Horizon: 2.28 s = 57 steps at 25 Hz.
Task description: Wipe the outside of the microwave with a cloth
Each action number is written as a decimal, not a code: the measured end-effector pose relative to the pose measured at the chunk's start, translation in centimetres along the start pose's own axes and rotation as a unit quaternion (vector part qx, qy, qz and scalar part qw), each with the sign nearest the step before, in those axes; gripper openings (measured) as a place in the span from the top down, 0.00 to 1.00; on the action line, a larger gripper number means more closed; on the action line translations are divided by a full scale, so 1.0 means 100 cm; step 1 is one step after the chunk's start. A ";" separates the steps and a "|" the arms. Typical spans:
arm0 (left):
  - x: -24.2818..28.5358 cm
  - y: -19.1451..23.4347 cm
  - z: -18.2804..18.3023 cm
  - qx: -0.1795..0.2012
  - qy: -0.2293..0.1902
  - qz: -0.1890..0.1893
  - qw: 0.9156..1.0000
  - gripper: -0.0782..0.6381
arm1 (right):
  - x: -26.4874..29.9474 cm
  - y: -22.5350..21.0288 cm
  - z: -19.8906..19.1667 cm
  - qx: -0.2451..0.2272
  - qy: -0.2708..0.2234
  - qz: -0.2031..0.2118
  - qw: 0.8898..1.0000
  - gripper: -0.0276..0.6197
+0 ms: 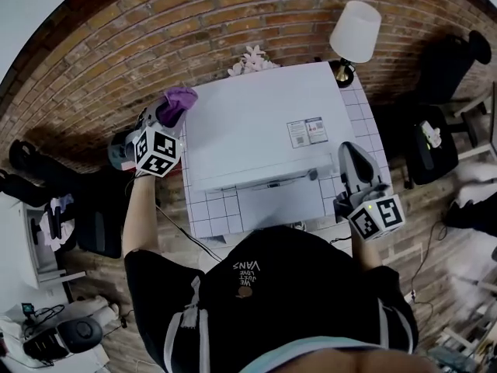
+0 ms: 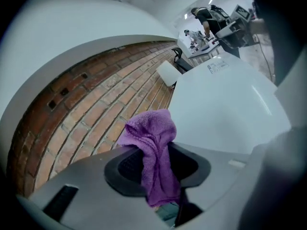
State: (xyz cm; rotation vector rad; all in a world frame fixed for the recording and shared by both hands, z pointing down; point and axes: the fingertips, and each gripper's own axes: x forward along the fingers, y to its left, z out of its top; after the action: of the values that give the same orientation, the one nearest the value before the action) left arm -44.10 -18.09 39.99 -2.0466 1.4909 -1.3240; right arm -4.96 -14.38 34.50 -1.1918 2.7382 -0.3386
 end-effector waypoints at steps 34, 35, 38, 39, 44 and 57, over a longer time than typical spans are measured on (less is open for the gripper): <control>0.163 -0.107 0.224 0.178 0.055 -0.192 0.964 0.69 | -0.093 -0.119 0.010 0.046 -0.030 -0.106 0.993 0.95; 0.167 -0.112 0.235 0.182 0.052 -0.193 0.963 0.69 | -0.098 -0.123 0.010 0.046 -0.031 -0.109 0.992 0.95; 0.179 -0.125 0.261 0.201 0.048 -0.193 0.959 0.69 | -0.111 -0.135 0.011 0.045 -0.034 -0.120 0.991 0.95; 0.182 -0.129 0.268 0.205 0.046 -0.193 0.958 0.69 | -0.115 -0.138 0.012 0.045 -0.034 -0.123 0.991 0.95; 0.193 -0.142 0.297 0.226 0.037 -0.191 0.954 0.69 | -0.128 -0.148 0.013 0.047 -0.034 -0.135 0.989 0.95; 0.137 -0.103 0.246 0.194 0.027 -0.163 0.967 0.69 | -0.094 -0.114 0.011 0.042 -0.022 -0.080 0.996 0.95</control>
State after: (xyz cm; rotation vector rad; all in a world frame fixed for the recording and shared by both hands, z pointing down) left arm -17.66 -32.19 40.58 -2.0552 0.8428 -1.6513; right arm 9.65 -15.18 36.74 -1.3825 2.5690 -0.4357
